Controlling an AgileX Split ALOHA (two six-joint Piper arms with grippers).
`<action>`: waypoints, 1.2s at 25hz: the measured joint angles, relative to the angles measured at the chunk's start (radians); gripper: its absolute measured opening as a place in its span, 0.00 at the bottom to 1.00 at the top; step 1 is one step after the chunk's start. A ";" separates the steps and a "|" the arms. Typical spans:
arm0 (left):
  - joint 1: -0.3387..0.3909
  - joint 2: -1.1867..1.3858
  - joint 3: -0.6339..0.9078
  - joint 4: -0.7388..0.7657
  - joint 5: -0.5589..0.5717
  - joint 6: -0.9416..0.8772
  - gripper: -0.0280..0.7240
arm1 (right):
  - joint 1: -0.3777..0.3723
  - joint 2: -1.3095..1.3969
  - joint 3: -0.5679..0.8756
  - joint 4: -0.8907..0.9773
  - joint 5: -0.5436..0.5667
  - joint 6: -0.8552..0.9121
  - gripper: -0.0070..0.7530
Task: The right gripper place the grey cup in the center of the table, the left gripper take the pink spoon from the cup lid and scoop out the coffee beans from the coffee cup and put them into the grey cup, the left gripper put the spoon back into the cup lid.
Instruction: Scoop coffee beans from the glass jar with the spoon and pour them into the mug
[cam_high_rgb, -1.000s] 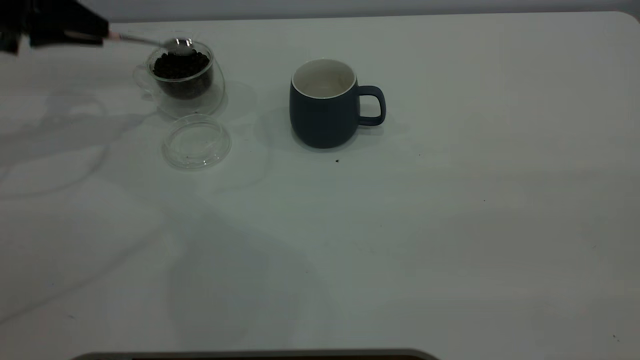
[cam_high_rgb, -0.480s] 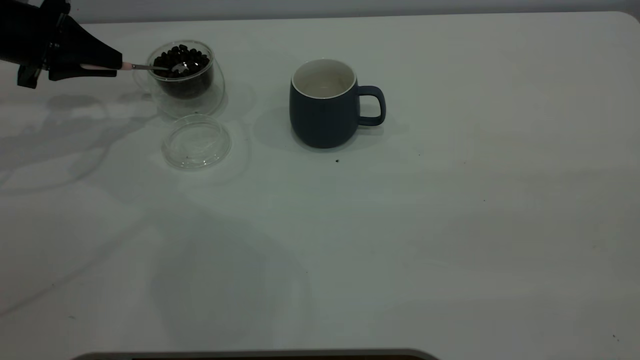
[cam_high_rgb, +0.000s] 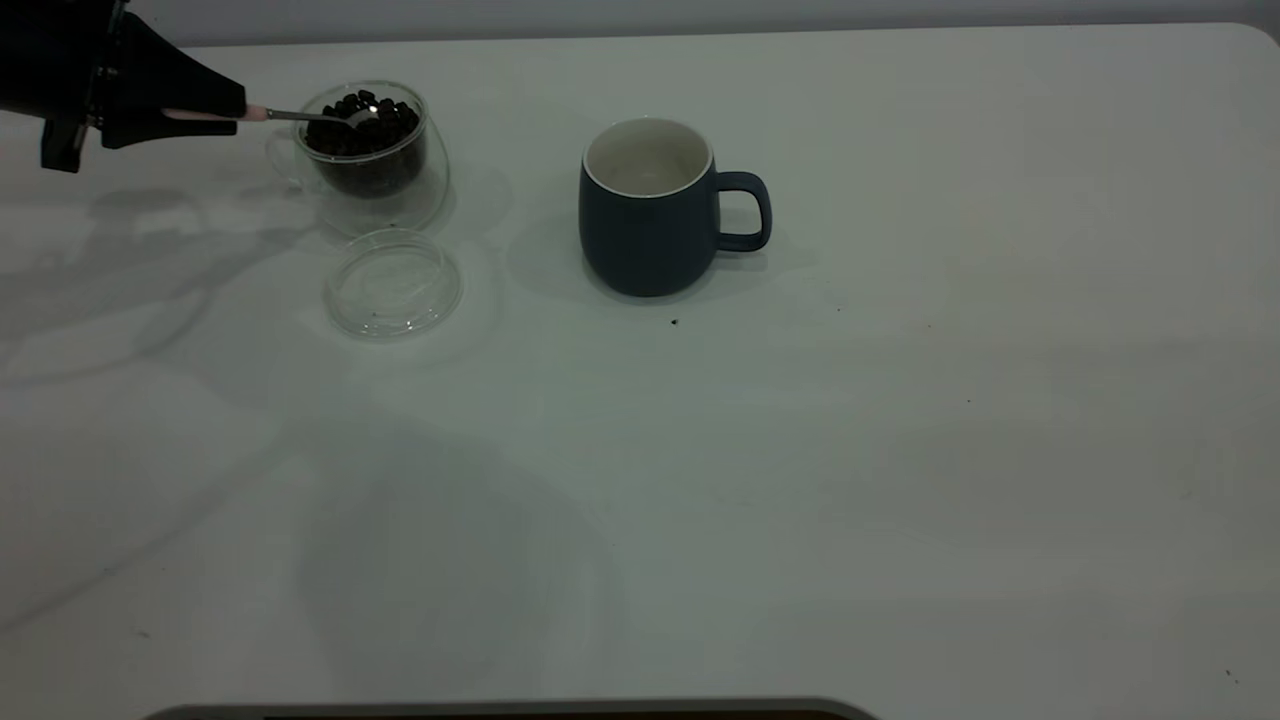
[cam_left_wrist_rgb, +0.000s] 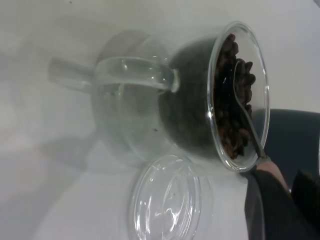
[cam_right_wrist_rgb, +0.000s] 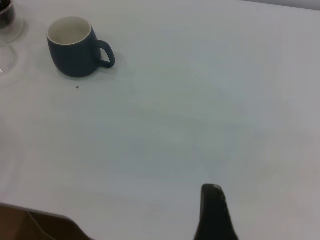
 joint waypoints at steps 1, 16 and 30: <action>0.007 0.000 0.000 0.000 0.004 -0.007 0.20 | 0.000 0.000 0.000 0.000 0.000 0.000 0.73; 0.094 0.020 0.000 0.000 0.235 -0.030 0.20 | 0.000 0.000 0.000 0.000 0.000 0.000 0.73; 0.060 0.020 0.000 -0.007 0.270 -0.049 0.20 | 0.000 0.000 0.000 0.000 0.000 0.000 0.73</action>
